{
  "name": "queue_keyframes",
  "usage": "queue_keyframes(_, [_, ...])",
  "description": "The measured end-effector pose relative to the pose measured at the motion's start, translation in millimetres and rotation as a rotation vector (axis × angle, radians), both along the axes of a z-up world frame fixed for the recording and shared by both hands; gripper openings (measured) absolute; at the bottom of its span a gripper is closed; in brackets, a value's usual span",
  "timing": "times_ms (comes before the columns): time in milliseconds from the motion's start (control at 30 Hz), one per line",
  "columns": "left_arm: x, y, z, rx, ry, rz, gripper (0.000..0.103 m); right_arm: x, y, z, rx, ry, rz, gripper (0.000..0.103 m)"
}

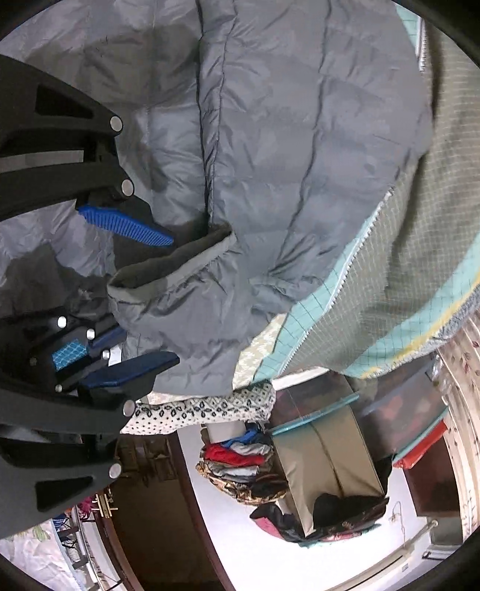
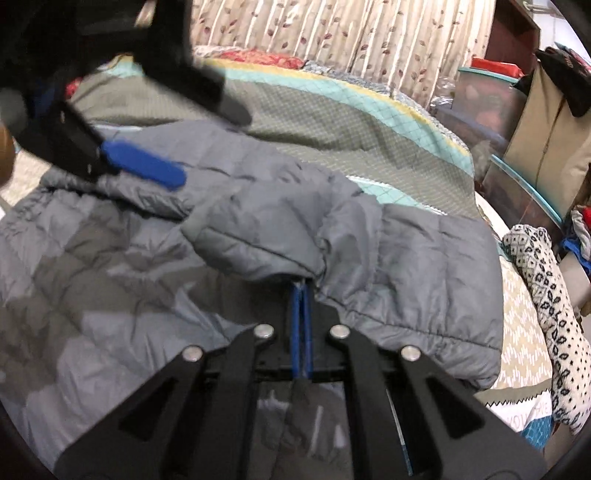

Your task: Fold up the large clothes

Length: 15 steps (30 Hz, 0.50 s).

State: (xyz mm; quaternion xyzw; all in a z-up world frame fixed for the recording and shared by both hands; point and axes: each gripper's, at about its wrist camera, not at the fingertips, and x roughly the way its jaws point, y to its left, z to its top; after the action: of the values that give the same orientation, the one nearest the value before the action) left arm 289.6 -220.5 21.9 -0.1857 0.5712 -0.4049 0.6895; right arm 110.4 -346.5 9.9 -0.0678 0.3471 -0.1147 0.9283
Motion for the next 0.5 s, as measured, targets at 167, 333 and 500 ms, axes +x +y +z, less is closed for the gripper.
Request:
queue_keyframes(167, [2,-4,-19,-0.028,0.079,0.002,0.077,-6,-2,10,0.015,-0.046,-0.019,0.002])
queue_keyframes(333, [1,-14,-29,-0.123,0.166,-0.005,0.078,-9,4,17,0.028,-0.074,0.013,0.002])
queue_keyframes(500, [-2,-22,-19,-0.128,0.097,0.007,0.061,-7,12,17,0.013,-0.064,0.044,0.002])
